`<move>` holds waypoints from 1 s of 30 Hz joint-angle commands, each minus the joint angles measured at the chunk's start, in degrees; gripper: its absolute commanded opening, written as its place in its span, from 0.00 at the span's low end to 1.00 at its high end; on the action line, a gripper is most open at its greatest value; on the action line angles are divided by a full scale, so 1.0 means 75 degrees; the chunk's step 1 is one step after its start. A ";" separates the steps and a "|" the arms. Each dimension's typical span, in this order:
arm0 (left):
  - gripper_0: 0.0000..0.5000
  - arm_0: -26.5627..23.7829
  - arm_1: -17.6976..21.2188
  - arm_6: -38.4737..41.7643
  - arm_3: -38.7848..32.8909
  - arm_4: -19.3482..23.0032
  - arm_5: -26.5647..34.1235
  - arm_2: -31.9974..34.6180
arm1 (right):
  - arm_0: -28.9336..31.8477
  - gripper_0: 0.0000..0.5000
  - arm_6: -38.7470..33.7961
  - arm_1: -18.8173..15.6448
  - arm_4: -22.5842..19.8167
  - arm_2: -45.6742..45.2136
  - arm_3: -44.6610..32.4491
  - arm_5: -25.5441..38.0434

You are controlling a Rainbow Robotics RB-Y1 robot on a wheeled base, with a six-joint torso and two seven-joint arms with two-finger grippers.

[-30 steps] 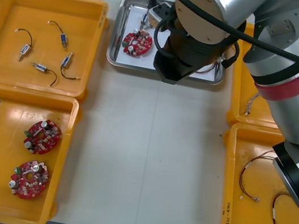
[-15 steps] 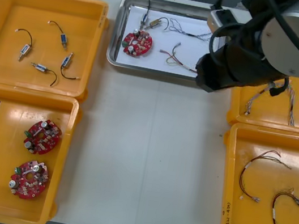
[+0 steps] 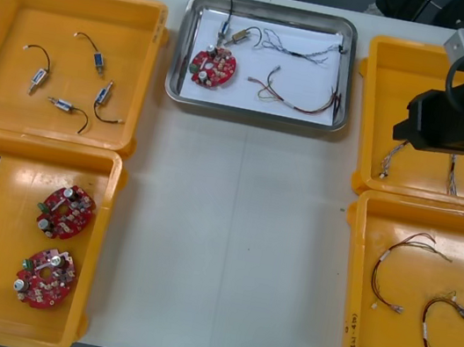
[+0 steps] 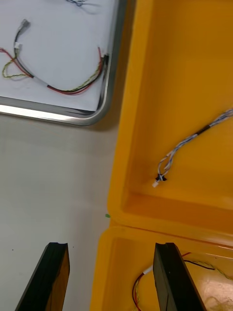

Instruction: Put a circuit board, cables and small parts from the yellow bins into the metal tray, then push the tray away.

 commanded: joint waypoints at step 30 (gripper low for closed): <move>1.00 0.0127 0.0315 -0.0183 -0.0233 -0.0011 0.0046 0.0249 | 0.3320 1.00 0.0112 -0.0478 -0.0489 -0.2769 -0.0811 0.0025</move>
